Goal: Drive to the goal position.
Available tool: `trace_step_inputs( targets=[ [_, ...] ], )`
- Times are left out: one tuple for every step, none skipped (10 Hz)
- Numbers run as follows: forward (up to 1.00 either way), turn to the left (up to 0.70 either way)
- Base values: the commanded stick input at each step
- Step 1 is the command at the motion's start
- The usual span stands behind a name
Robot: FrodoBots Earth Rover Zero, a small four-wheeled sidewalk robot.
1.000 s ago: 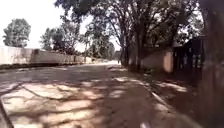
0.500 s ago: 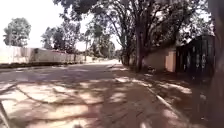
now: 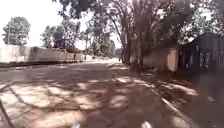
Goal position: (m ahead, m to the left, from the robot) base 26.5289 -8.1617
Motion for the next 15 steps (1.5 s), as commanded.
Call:
trace_step_inputs(
  targets=[
    [0.5,0.0],
    [0.5,0.0],
    [0.5,0.0],
    [0.5,0.0],
    [0.5,0.0],
    [0.5,0.0],
    [0.5,0.0],
    [0.5,0.0],
    [0.5,0.0],
    [0.5,0.0],
    [0.5,0.0],
    [0.5,0.0],
    [0.5,0.0],
    [0.5,0.0],
    [0.5,0.0]
  ],
)
